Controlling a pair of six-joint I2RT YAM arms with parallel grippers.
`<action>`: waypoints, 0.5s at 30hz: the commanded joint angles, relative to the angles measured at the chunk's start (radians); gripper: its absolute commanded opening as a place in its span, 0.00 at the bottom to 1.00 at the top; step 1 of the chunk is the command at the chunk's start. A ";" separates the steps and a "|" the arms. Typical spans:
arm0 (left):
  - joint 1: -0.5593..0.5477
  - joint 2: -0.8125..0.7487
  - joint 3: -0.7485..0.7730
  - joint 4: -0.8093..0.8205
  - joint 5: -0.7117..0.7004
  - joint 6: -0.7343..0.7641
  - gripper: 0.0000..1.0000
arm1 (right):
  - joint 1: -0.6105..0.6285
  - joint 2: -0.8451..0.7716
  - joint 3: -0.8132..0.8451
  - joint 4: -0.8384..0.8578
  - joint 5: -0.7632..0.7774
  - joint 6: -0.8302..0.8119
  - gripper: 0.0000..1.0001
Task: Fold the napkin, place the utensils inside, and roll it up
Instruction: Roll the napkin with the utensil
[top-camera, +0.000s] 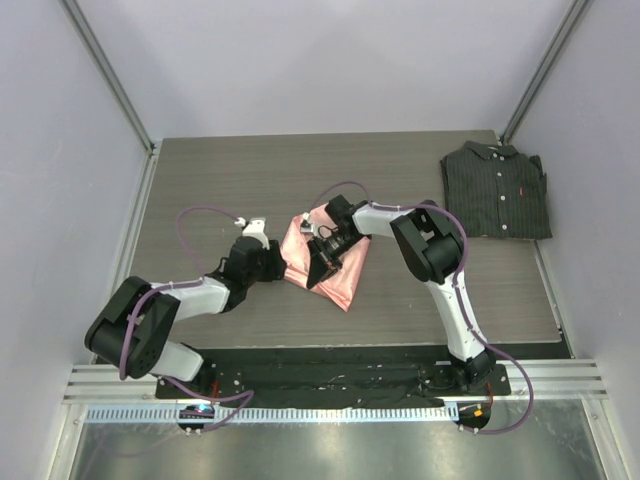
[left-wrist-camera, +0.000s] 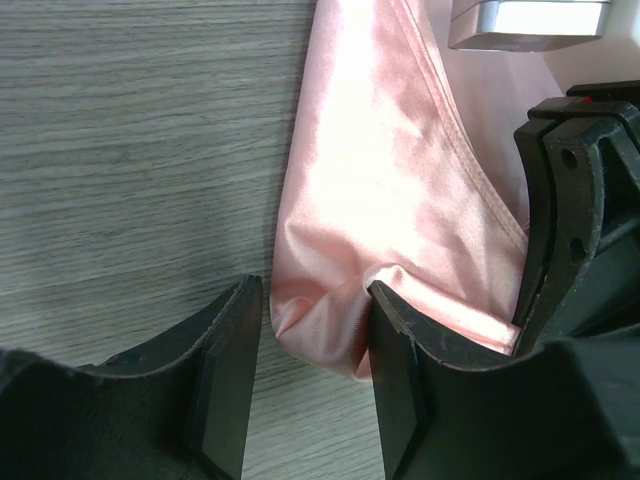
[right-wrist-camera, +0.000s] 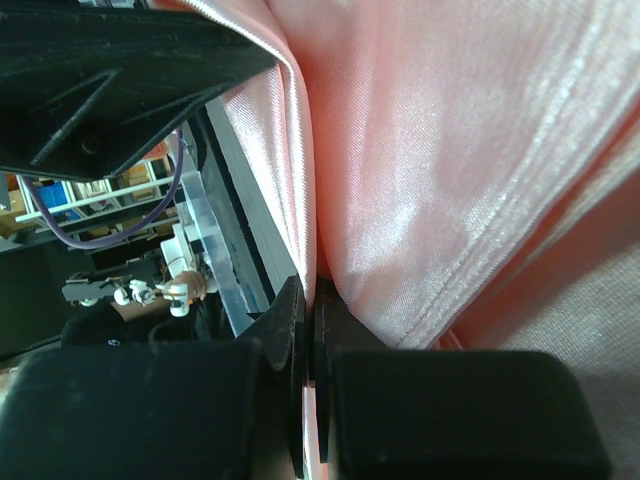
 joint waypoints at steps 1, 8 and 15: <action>0.000 -0.033 -0.011 0.083 -0.093 0.014 0.49 | -0.010 0.062 -0.010 -0.032 0.162 -0.046 0.01; 0.000 0.002 0.009 0.081 -0.056 0.017 0.48 | -0.012 0.065 -0.009 -0.035 0.162 -0.046 0.01; 0.000 0.051 0.053 0.021 -0.063 0.019 0.29 | -0.010 0.063 -0.004 -0.038 0.159 -0.044 0.01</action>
